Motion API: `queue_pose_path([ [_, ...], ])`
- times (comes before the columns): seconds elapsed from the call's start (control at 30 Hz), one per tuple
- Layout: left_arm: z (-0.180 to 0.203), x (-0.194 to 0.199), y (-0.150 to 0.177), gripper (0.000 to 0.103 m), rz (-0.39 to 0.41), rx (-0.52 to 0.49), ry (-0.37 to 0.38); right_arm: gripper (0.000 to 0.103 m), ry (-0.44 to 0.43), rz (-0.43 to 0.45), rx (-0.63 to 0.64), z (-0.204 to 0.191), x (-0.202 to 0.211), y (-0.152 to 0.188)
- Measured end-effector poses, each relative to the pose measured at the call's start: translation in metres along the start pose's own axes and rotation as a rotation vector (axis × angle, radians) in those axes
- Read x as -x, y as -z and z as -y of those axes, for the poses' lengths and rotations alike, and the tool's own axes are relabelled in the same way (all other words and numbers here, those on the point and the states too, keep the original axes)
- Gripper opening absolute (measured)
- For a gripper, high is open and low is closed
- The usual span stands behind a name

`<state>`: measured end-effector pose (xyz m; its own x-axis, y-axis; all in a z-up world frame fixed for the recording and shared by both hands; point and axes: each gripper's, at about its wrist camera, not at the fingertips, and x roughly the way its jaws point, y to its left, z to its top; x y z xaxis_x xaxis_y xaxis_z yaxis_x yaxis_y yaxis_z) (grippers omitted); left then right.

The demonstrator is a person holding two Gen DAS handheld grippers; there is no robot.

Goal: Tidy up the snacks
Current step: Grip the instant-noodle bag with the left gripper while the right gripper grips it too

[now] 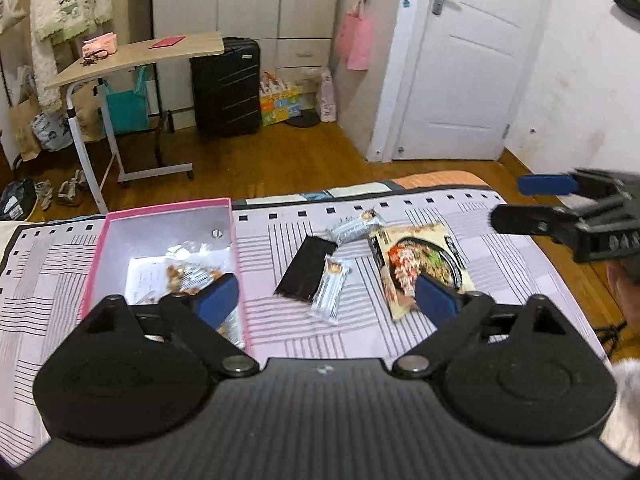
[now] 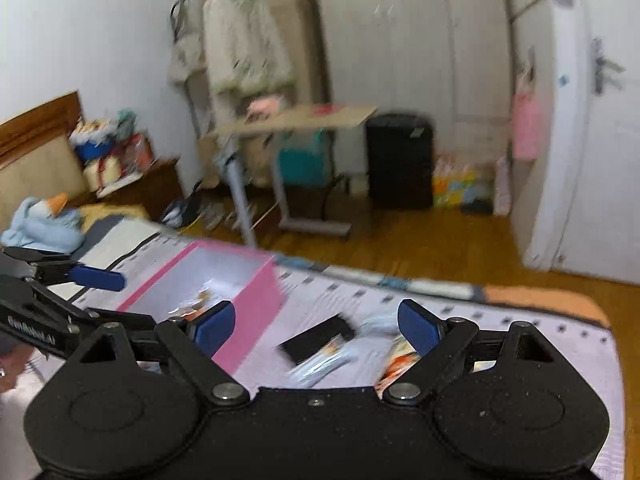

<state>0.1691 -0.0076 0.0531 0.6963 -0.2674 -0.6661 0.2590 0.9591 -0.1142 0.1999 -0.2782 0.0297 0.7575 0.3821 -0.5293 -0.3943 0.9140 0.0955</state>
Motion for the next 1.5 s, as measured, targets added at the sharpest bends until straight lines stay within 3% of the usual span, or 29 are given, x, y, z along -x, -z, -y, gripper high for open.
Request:
queue_pose_path([
  [0.1, 0.017, -0.024, -0.007, 0.098, -0.011, 0.017, -0.020, 0.092, 0.037, -0.003, -0.047, 0.026, -0.020, 0.016],
  [0.23, 0.034, -0.063, -0.011, 0.097, -0.047, 0.051, -0.042, 0.092, 0.107, -0.079, -0.135, 0.061, -0.058, 0.044],
  [0.3, 0.040, -0.086, -0.011, 0.096, -0.072, 0.069, -0.040, 0.087, 0.142, -0.115, -0.163, 0.077, -0.074, 0.056],
  [0.37, 0.045, -0.106, -0.009, 0.096, -0.082, 0.071, -0.029, 0.077, 0.175, -0.168, -0.194, 0.091, -0.090, 0.065],
  [0.5, 0.055, -0.141, 0.006, 0.095, -0.040, 0.078, -0.088, 0.075, 0.185, -0.220, -0.285, 0.114, -0.110, 0.081],
  [0.7, 0.051, -0.194, 0.036, 0.094, -0.098, 0.142, 0.037, 0.075, 0.126, -0.282, -0.501, 0.139, -0.130, 0.094],
  [0.77, 0.053, -0.208, 0.044, 0.094, -0.104, 0.153, 0.073, 0.064, 0.120, -0.324, -0.554, 0.143, -0.139, 0.099],
  [0.8, 0.054, -0.215, 0.048, 0.094, -0.105, 0.157, 0.091, 0.064, 0.111, -0.344, -0.569, 0.145, -0.143, 0.103],
  [0.9, 0.061, -0.231, 0.058, 0.092, -0.104, 0.152, 0.125, 0.064, 0.114, -0.369, -0.599, 0.148, -0.152, 0.110],
  [1.0, 0.065, -0.243, 0.065, 0.081, -0.117, 0.148, 0.157, 0.064, 0.116, -0.396, -0.637, 0.155, -0.160, 0.117],
  [1.13, 0.060, -0.252, 0.069, 0.079, -0.086, 0.164, 0.153, 0.064, 0.083, -0.418, -0.691, 0.160, -0.167, 0.123],
  [1.4, 0.052, -0.268, 0.076, 0.055, -0.122, 0.225, 0.235, 0.068, 0.071, -0.433, -0.642, 0.152, -0.174, 0.124],
  [1.5, 0.052, -0.269, 0.076, 0.052, -0.125, 0.231, 0.244, 0.068, 0.080, -0.433, -0.616, 0.148, -0.175, 0.123],
])
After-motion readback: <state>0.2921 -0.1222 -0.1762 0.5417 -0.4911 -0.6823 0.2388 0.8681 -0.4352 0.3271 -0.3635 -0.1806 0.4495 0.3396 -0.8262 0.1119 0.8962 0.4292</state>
